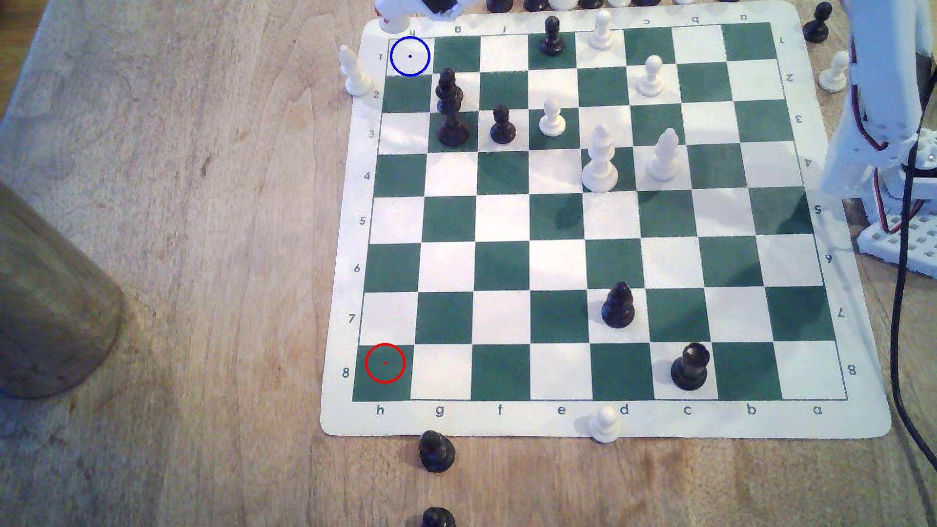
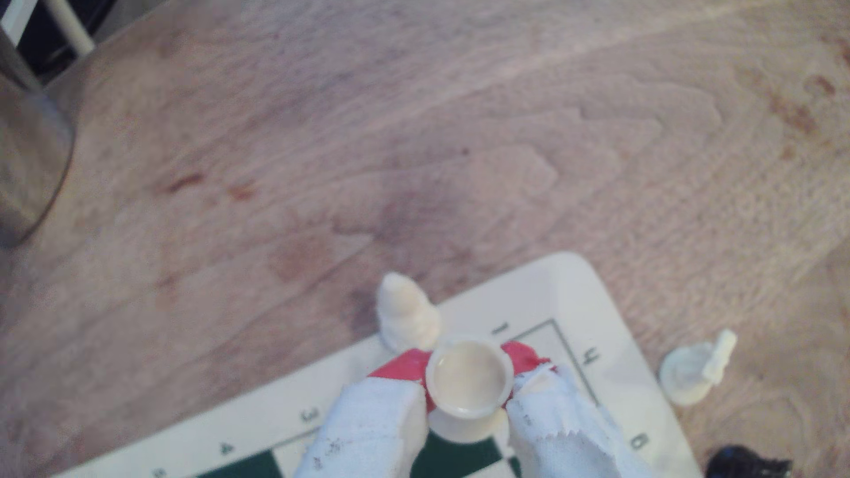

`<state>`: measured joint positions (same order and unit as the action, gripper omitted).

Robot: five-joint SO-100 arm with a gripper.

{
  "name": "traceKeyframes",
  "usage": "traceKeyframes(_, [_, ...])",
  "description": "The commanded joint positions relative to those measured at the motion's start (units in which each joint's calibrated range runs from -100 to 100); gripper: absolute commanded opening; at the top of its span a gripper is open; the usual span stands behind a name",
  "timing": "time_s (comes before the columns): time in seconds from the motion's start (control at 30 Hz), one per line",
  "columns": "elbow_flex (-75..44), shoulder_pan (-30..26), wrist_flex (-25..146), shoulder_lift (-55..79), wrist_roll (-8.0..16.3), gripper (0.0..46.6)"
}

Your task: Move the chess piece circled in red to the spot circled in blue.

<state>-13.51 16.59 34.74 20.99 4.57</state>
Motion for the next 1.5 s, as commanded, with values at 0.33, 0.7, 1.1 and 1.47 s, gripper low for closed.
traceKeyframes(0.33, [-8.2,2.9,-5.0,7.3,-1.4,0.4])
traceKeyframes(0.7, [-9.2,2.7,-7.5,10.3,-1.6,0.4])
traceKeyframes(1.1, [-10.1,2.5,-8.9,12.6,-2.0,0.4])
traceKeyframes(1.47, [-10.7,2.7,-9.7,13.7,-2.1,0.4])
